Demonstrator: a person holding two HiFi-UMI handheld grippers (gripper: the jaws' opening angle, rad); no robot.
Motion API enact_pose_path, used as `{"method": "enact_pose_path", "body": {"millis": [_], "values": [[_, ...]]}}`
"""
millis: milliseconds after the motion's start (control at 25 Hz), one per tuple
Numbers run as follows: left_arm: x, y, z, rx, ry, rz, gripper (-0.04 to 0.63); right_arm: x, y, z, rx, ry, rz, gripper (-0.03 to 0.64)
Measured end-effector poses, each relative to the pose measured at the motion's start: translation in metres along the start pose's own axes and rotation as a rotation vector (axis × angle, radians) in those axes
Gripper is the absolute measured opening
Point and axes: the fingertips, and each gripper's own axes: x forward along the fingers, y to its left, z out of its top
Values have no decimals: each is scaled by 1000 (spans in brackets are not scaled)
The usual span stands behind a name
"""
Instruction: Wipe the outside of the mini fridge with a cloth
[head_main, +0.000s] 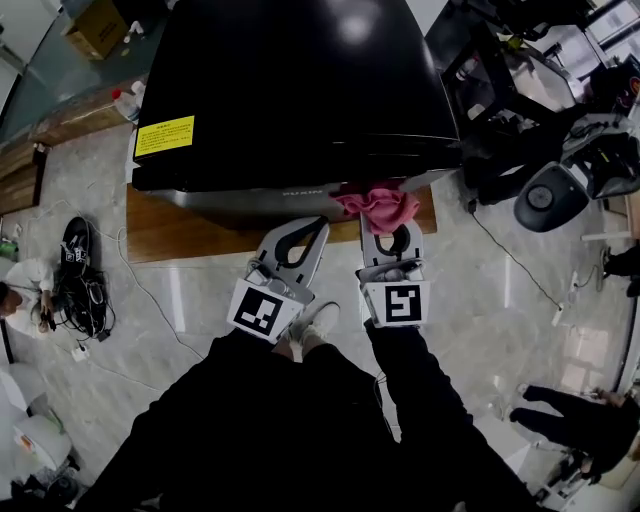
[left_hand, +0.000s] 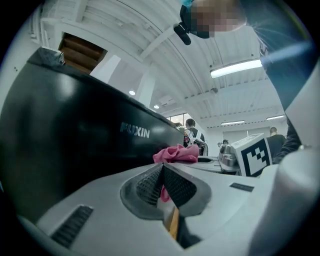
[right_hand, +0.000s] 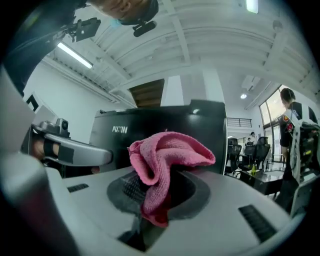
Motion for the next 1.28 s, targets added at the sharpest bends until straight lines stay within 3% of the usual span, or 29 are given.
{"method": "enact_pose_path", "body": {"millis": [400, 680, 840, 1120, 1280], "values": [[32, 12, -110, -45, 76, 1, 6, 9, 14, -140, 30, 184, 58, 86], [46, 12, -199, -24, 242, 0, 6, 12, 25, -227, 74, 310, 93, 84], [47, 11, -241, -106, 311, 11, 6, 15, 27, -263, 99, 408, 113, 84], [42, 23, -288, -167, 400, 69, 6, 21, 36, -331, 227, 625, 129, 86], [25, 30, -269, -180, 378, 101, 6, 16, 42, -317, 256, 623, 176, 87]]}}
